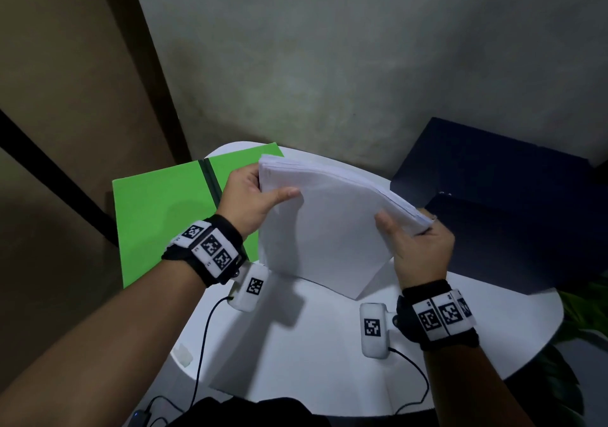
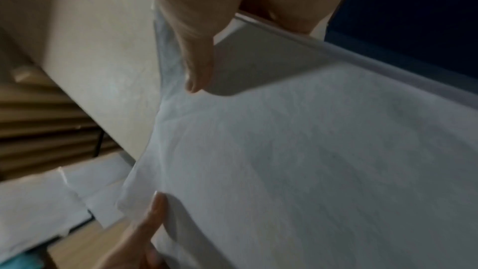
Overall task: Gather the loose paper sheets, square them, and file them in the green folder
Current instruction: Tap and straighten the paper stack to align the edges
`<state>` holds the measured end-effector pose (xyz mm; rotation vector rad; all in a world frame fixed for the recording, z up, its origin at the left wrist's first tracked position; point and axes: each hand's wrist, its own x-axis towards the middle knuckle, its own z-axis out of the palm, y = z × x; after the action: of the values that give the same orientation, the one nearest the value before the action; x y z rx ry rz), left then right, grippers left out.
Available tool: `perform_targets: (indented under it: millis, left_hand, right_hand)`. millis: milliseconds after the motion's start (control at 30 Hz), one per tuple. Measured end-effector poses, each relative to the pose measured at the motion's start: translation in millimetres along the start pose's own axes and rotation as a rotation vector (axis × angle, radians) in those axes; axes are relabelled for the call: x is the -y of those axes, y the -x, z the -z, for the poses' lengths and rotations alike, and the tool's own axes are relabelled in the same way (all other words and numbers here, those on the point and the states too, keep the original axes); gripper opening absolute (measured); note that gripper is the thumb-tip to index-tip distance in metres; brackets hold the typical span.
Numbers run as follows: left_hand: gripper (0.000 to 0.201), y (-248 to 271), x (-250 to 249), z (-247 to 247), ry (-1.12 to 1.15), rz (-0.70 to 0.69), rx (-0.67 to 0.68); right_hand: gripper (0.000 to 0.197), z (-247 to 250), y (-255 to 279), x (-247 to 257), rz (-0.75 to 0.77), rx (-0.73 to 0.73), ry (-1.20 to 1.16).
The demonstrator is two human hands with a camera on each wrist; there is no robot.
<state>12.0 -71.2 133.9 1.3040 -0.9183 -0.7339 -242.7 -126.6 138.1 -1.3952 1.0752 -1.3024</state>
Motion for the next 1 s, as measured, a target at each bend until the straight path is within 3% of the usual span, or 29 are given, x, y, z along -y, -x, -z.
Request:
perform_targets:
  millis: [67,133,233,367,533,667,733,800,867,933,1000]
  left_hand:
    - [0.041,4,3,5,0.063,0.018,0.036]
    - [0.054,10,10,3,-0.025,0.047,0.121]
    - [0.057,17,14,-3,-0.049,0.096,0.152]
    - [0.042,18,12,-1,-0.038,0.092,0.064]
    - [0.034,18,5,-9,0.028,-0.004,-0.088]
    - [0.068,27,26,-4,0.006,0.154,0.033]
    - [0.077,30,36,-7,-0.006,0.217,0.108]
    - [0.083,27,31,-8,-0.028,0.236,0.079]
    - [0.102,21,14,-6,-0.146,0.109,-0.056]
    - [0.116,13,-11,-1,-0.440,-0.192,-0.144]
    - [0.107,7,-43,-5,-0.819,-0.406,-0.059]
  right_hand:
    - [0.031,5,3,-4,-0.023,0.034,-0.005]
    - [0.047,7,7,-16,-0.092,0.082,0.016]
    - [0.060,2,11,-25,-0.208,0.050,0.007]
    - [0.044,-2,8,-22,-0.270,0.031,-0.005]
    - [0.007,-7,10,-7,-0.101,0.015,0.000]
    - [0.034,-4,19,-24,-0.204,0.024,0.012]
    - [0.033,-7,20,-30,-0.278,-0.030,0.002]
    - [0.028,-10,17,-29,-0.312,-0.051,-0.020]
    - [0.014,-10,9,-20,-0.249,-0.004,-0.003]
    - [0.011,-10,-1,-6,-0.060,0.081,0.128]
    - [0.011,-13,-11,10,0.229,0.229,0.350]
